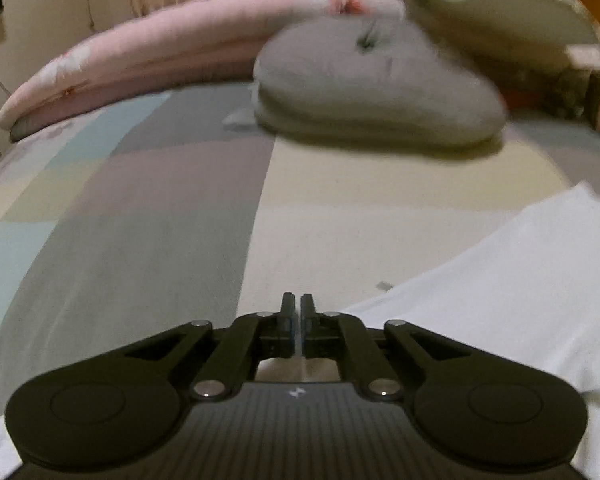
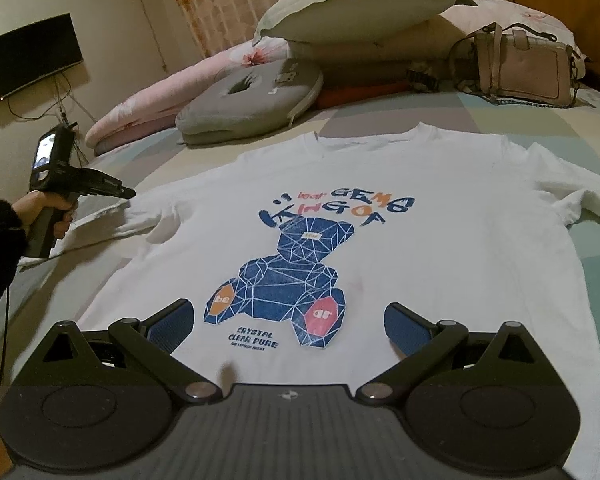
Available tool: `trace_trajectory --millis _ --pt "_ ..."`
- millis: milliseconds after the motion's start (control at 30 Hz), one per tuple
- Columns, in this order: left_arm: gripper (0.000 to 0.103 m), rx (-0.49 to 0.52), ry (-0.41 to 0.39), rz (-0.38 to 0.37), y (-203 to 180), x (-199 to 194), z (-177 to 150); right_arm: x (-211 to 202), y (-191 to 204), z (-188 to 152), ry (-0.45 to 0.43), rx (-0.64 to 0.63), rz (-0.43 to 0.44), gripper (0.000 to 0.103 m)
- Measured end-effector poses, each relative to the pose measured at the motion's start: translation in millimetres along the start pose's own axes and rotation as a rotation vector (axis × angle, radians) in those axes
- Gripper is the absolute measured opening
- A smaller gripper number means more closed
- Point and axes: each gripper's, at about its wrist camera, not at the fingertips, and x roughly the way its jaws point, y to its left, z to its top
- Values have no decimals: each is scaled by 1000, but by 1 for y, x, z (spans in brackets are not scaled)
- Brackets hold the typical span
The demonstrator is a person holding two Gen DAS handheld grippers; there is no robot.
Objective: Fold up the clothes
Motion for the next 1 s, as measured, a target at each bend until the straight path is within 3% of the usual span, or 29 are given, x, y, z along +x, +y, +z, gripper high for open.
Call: trace_trajectory --millis 67,233,367,600,733,900,1000 --pt "20 17 -49 -38 -10 -25 -9 0 0 0 -1 1 -1 103" --pt "22 17 5 -70 -33 -38 -43 -1 0 0 -3 3 -2 103" --pt "24 -48 2 -33 -35 -36 -62 -2 0 1 -5 5 -4 103" --pt "34 122 59 60 -58 -59 -64 -2 0 1 1 3 5 103" --pt "41 70 67 4 -61 -50 -54 -2 1 0 5 -1 1 103" --pt "44 76 92 19 -63 -52 -60 -2 1 0 6 2 -4 103" --pt "56 99 115 42 -59 -60 -59 -3 0 0 3 4 4 103"
